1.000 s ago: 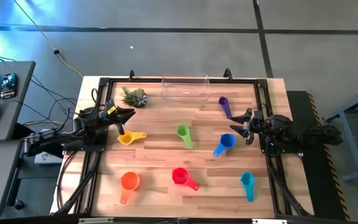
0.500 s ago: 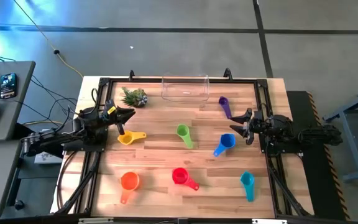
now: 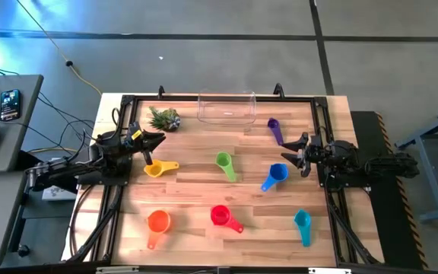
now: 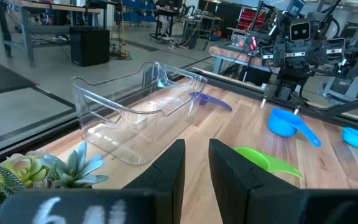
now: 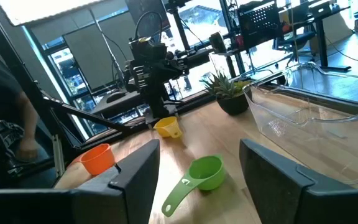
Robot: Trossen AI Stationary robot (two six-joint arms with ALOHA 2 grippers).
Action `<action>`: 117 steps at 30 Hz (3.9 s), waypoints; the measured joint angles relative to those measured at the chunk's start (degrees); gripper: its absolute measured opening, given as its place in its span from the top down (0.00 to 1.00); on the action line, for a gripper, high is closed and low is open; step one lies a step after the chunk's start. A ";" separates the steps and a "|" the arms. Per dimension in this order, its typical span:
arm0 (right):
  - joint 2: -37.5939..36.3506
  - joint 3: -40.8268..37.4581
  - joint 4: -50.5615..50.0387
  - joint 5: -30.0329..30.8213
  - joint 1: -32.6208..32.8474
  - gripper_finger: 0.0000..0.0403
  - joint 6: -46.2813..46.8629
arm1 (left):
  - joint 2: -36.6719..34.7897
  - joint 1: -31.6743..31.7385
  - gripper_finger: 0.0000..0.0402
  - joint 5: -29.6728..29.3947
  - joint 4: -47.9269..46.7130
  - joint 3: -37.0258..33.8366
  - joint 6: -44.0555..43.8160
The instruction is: Nest measuring cups in basket
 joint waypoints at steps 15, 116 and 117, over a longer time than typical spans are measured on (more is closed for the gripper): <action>0.00 0.02 0.00 0.00 0.00 0.47 0.00 | 0.00 -0.02 0.84 -0.02 0.01 0.00 0.00; 0.00 0.02 0.16 0.21 0.00 0.47 14.19 | 31.04 0.07 0.84 7.87 -25.90 47.86 -5.73; -0.02 0.02 0.25 0.21 0.00 0.47 14.42 | 31.97 0.07 0.84 7.87 -26.40 48.88 -5.17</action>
